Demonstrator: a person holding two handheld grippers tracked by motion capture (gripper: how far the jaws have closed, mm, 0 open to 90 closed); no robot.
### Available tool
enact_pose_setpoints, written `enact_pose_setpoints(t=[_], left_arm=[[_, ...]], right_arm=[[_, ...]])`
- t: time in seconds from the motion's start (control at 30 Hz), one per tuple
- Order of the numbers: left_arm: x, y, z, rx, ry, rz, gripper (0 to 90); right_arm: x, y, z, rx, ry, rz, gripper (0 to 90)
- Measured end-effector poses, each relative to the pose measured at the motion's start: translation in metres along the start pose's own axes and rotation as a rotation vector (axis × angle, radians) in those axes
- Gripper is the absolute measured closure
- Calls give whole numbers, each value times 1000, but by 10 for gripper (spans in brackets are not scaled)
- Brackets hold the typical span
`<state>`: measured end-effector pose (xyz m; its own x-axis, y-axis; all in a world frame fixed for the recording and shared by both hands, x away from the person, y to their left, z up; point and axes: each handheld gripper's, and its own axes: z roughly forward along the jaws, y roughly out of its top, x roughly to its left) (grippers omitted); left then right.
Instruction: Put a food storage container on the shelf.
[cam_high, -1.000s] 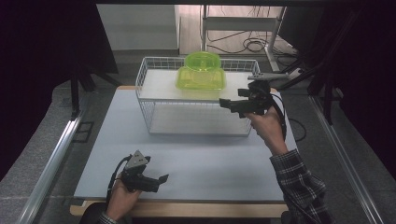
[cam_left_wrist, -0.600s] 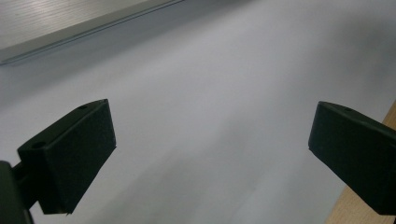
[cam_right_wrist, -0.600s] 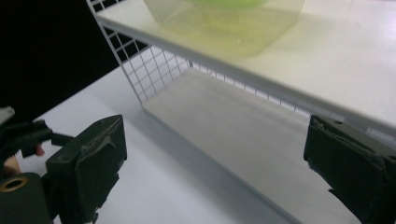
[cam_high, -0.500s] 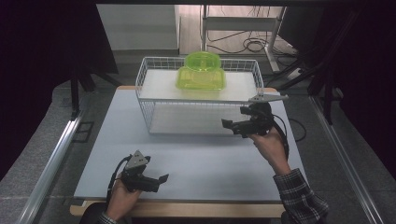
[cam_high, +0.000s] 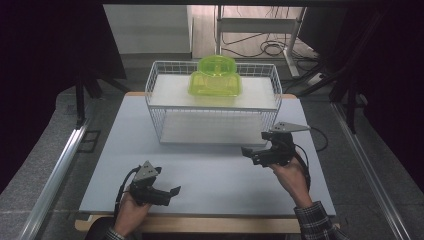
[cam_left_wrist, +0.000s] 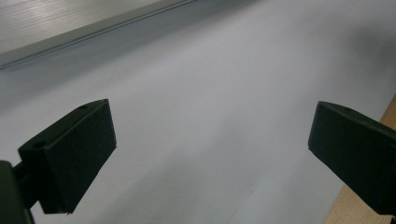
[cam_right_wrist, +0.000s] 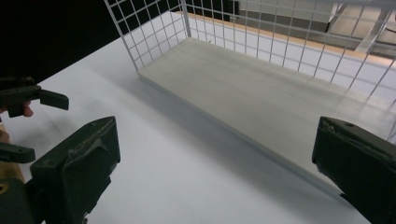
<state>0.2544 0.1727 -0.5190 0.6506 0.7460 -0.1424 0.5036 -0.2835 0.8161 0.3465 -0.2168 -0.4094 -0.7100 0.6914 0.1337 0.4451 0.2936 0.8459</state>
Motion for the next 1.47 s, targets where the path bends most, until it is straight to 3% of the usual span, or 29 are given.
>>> enact_pose_setpoints(t=[0.7,0.87,1.07,1.47], left_arm=[[0,-1,0,-3,15,7,15],[-1,-1,1,3,20,14,16],[-2,-1,2,9,27,21,16],[-2,-1,3,16,29,26,15]], right_arm=[[4,-71,-3,-17,-73,2,6],[6,-85,-2,-11,-70,-1,6],[5,-100,2,35,-76,4,6],[2,-108,11,93,-92,7,8]])
